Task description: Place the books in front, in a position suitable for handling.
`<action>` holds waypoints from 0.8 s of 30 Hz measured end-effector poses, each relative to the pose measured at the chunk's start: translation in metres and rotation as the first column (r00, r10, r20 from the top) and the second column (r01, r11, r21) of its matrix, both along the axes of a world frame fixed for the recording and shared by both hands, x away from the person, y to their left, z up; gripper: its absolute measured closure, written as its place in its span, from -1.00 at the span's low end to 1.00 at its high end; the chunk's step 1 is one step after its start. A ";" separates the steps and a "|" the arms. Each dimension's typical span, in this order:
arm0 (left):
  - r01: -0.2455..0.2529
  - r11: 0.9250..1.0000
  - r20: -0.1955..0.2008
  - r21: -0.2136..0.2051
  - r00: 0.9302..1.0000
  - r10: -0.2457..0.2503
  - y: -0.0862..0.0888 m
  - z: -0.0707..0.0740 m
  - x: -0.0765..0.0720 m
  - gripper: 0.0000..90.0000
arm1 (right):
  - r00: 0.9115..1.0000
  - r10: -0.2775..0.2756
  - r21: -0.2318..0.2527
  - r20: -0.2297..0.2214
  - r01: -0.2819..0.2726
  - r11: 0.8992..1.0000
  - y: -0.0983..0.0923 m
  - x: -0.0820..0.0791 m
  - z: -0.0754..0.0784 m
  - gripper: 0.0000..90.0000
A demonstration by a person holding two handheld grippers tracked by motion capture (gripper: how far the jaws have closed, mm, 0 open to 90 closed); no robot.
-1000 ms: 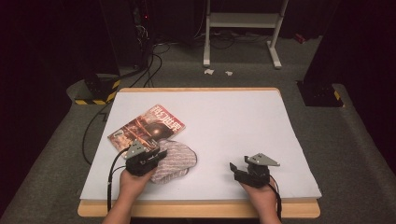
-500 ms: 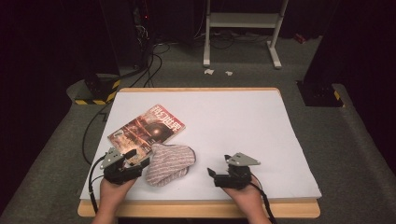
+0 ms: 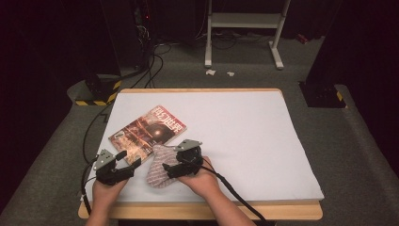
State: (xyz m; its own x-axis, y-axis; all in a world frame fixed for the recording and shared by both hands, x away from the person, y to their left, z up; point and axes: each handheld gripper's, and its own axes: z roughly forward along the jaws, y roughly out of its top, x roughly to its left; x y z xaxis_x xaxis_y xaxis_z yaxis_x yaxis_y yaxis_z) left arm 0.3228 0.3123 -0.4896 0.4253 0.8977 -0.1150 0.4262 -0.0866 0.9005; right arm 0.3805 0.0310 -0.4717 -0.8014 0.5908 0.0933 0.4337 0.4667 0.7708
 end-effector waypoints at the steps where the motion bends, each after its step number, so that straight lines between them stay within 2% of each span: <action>1: -0.006 1.000 0.001 -0.004 1.000 0.006 0.001 0.000 -0.001 -0.42 | 0.999 0.004 -0.026 -0.032 -0.005 1.000 0.005 0.001 -0.006 -0.97; 3: -0.016 1.000 0.005 -0.018 1.000 0.016 0.004 0.001 -0.002 -0.42 | 0.997 0.002 -0.084 -0.074 -0.009 0.996 0.012 0.002 -0.019 -1.00; 4: -0.016 1.000 0.005 -0.018 1.000 0.016 0.004 0.001 -0.002 -0.42 | 0.997 0.002 -0.084 -0.074 -0.009 0.996 0.012 0.002 -0.019 -1.00; 5: -0.020 0.999 0.011 -0.027 1.000 0.020 0.006 0.002 -0.002 -0.42 | 0.995 0.008 -0.109 -0.096 -0.018 0.994 0.013 0.001 -0.028 -1.00; 7: -0.021 0.999 0.013 -0.029 1.000 0.022 0.007 0.002 -0.002 -0.42 | 0.996 0.008 -0.112 -0.093 -0.018 0.994 0.012 0.001 -0.028 -1.00; 10: -0.015 0.999 0.008 -0.031 1.000 0.015 0.006 0.001 -0.001 -0.42 | 0.996 0.003 -0.137 -0.086 -0.014 0.990 0.014 -0.002 -0.028 -0.82; 13: -0.003 1.000 0.001 -0.020 1.000 0.003 0.003 0.000 0.000 -0.41 | 0.997 0.009 -0.125 -0.078 -0.019 0.992 0.011 -0.005 -0.027 -0.48; 14: -0.002 1.000 0.001 -0.018 1.000 0.002 0.002 -0.001 0.000 -0.40 | 0.997 0.018 -0.121 -0.070 -0.026 0.992 0.009 -0.006 -0.027 -0.31; 15: -0.002 1.000 0.001 -0.018 1.000 0.002 0.002 -0.001 0.000 -0.40 | 0.997 0.018 -0.121 -0.070 -0.026 0.992 0.009 -0.006 -0.027 -0.31; 16: 0.000 1.000 0.003 -0.009 1.000 0.000 0.000 -0.001 0.000 -0.39 | 0.996 0.046 -0.099 -0.074 -0.053 0.994 0.007 -0.008 -0.026 -0.01; 18: 0.002 1.000 0.005 -0.004 1.000 -0.002 -0.002 -0.002 -0.001 -0.39 | 0.995 0.063 -0.092 -0.072 -0.070 0.993 0.007 -0.011 -0.026 0.19; 21: 0.005 1.000 0.010 -0.004 1.000 -0.005 -0.002 -0.002 -0.001 -0.39 | 0.996 0.077 -0.074 -0.054 -0.081 0.994 0.006 -0.015 -0.027 0.34; 24: 0.012 1.000 0.010 -0.004 1.000 -0.012 -0.003 -0.003 -0.001 -0.38 | 0.997 0.077 -0.065 -0.022 -0.078 0.995 0.005 -0.020 -0.024 0.36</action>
State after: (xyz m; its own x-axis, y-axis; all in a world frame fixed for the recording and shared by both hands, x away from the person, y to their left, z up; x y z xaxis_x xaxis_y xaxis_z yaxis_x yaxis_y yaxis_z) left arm 0.3221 0.3092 -0.4927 0.4368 0.8923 -0.1143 0.4161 -0.0878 0.9051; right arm 0.3606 0.0355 -0.4962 -0.8434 0.5325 0.0720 0.4089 0.5492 0.7288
